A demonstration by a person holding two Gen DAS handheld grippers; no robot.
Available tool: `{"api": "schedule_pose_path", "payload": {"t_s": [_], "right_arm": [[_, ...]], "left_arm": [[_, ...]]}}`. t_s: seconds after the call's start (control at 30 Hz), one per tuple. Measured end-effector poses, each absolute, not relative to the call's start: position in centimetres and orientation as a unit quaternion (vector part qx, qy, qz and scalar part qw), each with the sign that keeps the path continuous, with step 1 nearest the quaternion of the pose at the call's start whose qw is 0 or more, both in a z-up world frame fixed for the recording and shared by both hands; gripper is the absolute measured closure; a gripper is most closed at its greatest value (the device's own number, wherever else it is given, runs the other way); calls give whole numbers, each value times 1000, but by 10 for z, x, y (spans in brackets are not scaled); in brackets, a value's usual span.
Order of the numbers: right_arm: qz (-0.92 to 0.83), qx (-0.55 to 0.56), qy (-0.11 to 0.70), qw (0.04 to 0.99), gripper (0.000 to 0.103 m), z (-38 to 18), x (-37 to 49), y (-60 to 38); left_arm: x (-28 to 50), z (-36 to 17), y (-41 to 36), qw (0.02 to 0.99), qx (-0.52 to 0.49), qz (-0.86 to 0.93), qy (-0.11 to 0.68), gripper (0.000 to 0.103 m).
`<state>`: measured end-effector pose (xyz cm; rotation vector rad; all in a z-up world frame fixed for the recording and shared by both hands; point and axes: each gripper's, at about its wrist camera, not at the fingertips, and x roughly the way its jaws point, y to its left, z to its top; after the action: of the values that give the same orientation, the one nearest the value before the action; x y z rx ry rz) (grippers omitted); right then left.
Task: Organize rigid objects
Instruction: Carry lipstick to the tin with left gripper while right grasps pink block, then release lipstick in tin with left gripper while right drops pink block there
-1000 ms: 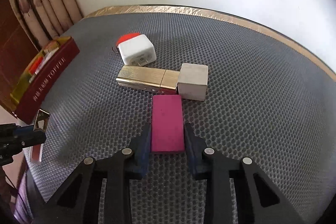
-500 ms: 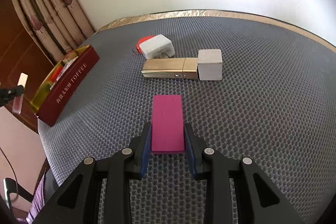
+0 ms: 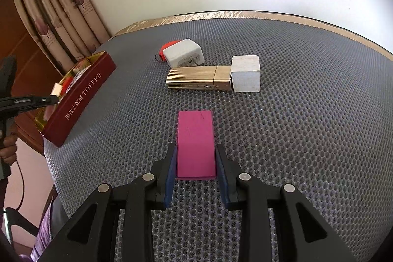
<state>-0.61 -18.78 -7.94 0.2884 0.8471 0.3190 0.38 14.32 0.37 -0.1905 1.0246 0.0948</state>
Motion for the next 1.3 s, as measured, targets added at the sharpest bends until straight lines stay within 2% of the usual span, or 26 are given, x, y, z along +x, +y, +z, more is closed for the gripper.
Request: {"api": "schedule_pose_path", "payload": {"t_s": [0.23, 0.4, 0.57, 0.7, 0.97, 1.3], "right_arm": [[158, 143, 409, 888, 75, -80, -4, -191], [157, 142, 408, 888, 75, -80, -4, -190], [157, 140, 415, 885, 75, -79, -3, -191], [157, 150, 429, 877, 75, -74, -1, -193], [204, 185, 416, 867, 75, -28, -3, -172], [313, 159, 404, 845, 75, 45, 59, -41]], "left_arm": [[15, -6, 134, 863, -62, 41, 500, 80], [-6, 16, 131, 889, -32, 83, 449, 68], [-56, 41, 148, 904, -91, 126, 398, 55], [-99, 41, 159, 903, -129, 131, 389, 55], [-139, 35, 165, 904, -113, 147, 386, 55], [-149, 29, 185, 899, -161, 130, 386, 55]]}}
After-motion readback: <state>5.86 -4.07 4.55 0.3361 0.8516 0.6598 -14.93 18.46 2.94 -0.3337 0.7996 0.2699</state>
